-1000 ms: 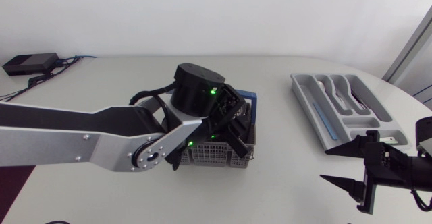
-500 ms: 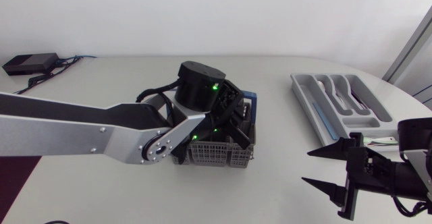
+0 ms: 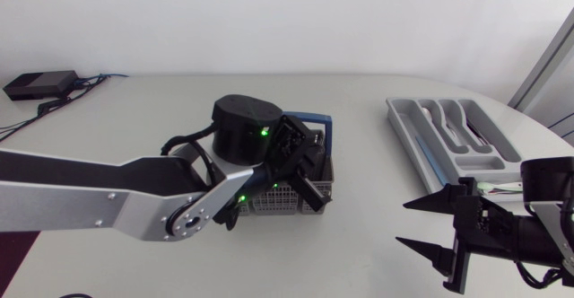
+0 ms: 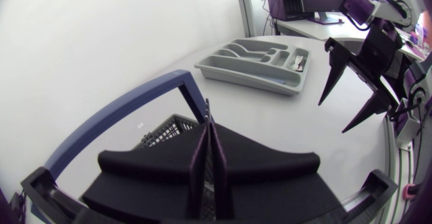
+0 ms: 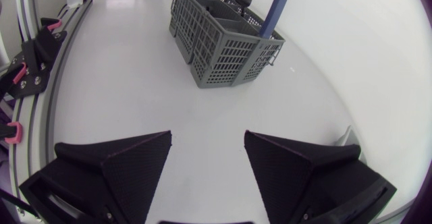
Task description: Unload the cutlery basket into the drawer organizer.
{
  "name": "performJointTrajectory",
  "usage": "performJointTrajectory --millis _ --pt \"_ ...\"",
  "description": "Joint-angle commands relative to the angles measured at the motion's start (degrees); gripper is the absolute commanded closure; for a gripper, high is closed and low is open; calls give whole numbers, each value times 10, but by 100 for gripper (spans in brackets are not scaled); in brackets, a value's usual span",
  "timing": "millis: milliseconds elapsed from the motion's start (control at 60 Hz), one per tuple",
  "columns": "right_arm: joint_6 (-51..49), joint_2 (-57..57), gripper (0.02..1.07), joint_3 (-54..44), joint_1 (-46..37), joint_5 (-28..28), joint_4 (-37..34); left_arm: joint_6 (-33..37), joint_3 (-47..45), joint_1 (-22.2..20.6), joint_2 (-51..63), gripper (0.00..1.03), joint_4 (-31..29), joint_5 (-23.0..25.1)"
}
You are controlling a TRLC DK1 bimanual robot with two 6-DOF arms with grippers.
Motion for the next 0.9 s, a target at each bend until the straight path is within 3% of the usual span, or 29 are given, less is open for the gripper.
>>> performJointTrajectory --millis 0,283,433,617,883 --pt "19 -5 29 -7 11 6 6 29 -25 -15 -25 100 22 -7" --pt "71 -59 29 -6 43 22 10 56 -35 -36 -116 100 12 -15" --pt "142 -61 29 25 69 25 17 32 -11 -36 -172 100 -59 -1" --pt "207 -62 29 68 103 23 13 -26 22 -20 -227 100 -149 69" --pt "283 -64 29 127 194 22 6 -108 72 54 -252 100 -246 225"
